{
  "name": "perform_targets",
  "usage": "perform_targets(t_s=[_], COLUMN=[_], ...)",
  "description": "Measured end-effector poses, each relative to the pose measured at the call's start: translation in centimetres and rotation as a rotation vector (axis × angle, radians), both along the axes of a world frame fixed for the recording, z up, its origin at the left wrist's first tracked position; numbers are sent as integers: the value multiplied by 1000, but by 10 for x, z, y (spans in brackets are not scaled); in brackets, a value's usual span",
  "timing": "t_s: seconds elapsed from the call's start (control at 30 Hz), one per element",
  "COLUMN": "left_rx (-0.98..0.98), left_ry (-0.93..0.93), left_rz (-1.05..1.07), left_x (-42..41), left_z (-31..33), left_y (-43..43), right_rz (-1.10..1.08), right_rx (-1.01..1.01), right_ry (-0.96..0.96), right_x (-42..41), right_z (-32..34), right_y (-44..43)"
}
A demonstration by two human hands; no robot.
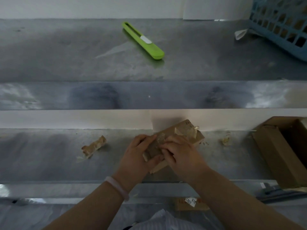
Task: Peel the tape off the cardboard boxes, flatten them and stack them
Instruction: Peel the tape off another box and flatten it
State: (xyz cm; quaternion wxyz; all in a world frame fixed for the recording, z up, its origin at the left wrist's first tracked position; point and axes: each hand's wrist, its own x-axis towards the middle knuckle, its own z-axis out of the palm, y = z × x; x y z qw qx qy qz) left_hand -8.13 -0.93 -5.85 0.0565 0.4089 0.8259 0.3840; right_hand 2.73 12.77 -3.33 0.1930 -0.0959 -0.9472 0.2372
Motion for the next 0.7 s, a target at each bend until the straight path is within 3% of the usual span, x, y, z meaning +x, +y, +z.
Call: perform_targets(t_s=[0.17, 0.37, 0.6, 0.7], left_rx=[-74, -98, -102, -103], left_ry=[-19, -29, -63, -50], left_rz=[-31, -63, -81, -88], left_x=[-7, -9, -12, -14], left_z=[0, -2, 2, 0], left_y=[0, -2, -2, -2], right_rz=[-55, -155, -234, -332], right_rx=[-167, -129, -184, -300], right_ry=[-75, -187, -170, -108], right_x=[-6, -17, -22, -20], right_z=[11, 13, 19, 17], right_y=[-3, 0, 4, -1])
